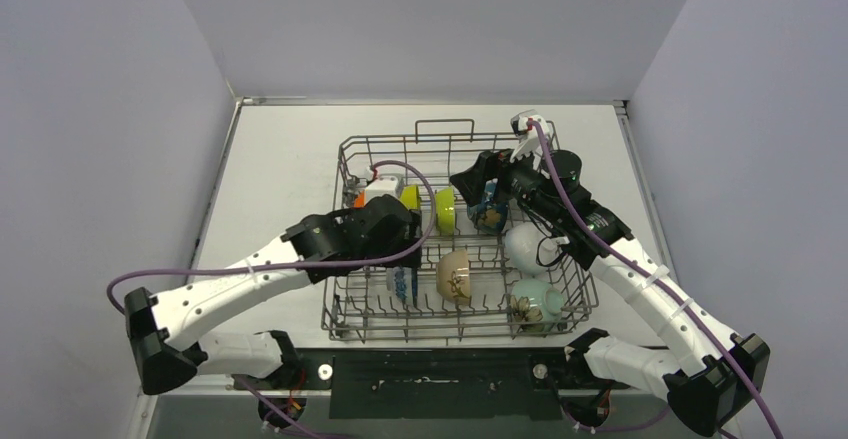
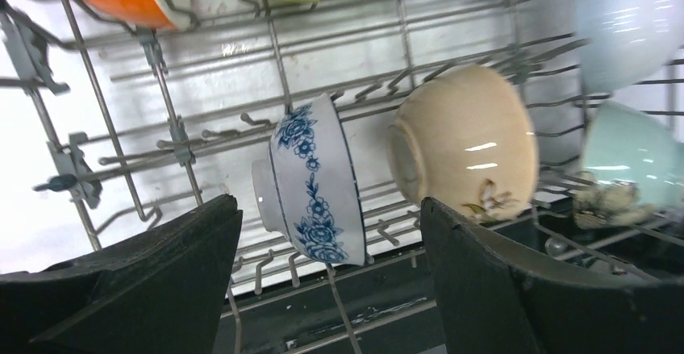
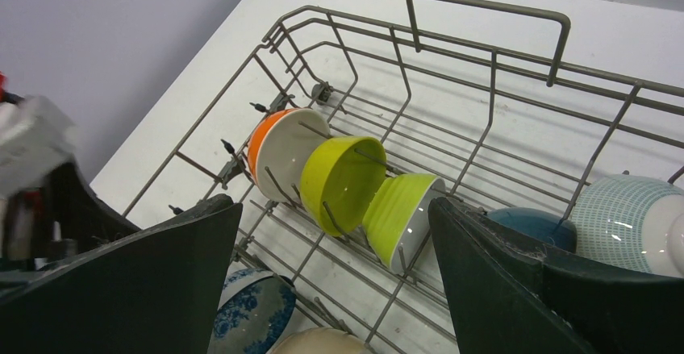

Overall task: Load the bowls into the dish rack
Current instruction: Place the bowl in the dish rack, then reset both arms

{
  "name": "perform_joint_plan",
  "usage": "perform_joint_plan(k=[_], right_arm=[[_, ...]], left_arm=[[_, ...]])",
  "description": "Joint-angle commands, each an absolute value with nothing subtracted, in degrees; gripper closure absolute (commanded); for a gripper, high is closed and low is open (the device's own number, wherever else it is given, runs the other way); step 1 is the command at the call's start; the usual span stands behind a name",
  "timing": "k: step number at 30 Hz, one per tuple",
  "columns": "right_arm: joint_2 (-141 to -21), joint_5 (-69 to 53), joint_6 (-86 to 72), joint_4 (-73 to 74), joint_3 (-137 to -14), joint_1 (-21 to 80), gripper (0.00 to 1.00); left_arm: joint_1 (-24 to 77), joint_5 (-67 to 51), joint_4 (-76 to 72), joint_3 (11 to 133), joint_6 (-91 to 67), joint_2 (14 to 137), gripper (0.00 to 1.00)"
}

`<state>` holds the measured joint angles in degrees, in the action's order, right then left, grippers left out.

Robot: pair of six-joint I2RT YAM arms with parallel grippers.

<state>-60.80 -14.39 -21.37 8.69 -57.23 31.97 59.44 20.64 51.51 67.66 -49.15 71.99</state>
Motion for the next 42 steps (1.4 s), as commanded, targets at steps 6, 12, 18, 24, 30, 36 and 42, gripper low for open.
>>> perform_joint_plan(k=[6,12,18,24,30,36,42], right_arm=[[-62.3,-16.1,-19.9,7.0,-60.5,32.0,0.10],[-67.2,-19.4,-18.0,8.2,-65.9,30.4,0.10],[-73.9,-28.9,-21.3,6.1,-70.7,19.0,0.10],[-76.1,-37.2,-30.5,-4.8,-68.4,-2.3,0.10],[-76.2,-29.8,-35.6,-9.9,-61.5,-20.2,0.10],[-73.4,-14.5,-26.8,-12.7,-47.4,-21.7,0.10],[-67.8,4.0,-19.9,-24.7,-26.4,-18.6,0.10]], left_arm=[[50.8,14.6,33.3,68.6,-35.6,56.2,0.04],[32.3,-3.7,23.0,67.3,-34.1,53.3,0.04],[15.1,-18.3,19.1,67.6,-33.5,56.2,0.04],[-2.8,-26.2,10.3,61.8,-36.2,57.8,0.04],[-17.4,-24.3,-14.2,48.4,-42.0,58.5,0.04],[-20.0,-13.9,-25.4,36.2,-34.6,61.5,0.04],[-18.8,-3.2,-39.9,24.1,-33.1,66.0,0.04]])
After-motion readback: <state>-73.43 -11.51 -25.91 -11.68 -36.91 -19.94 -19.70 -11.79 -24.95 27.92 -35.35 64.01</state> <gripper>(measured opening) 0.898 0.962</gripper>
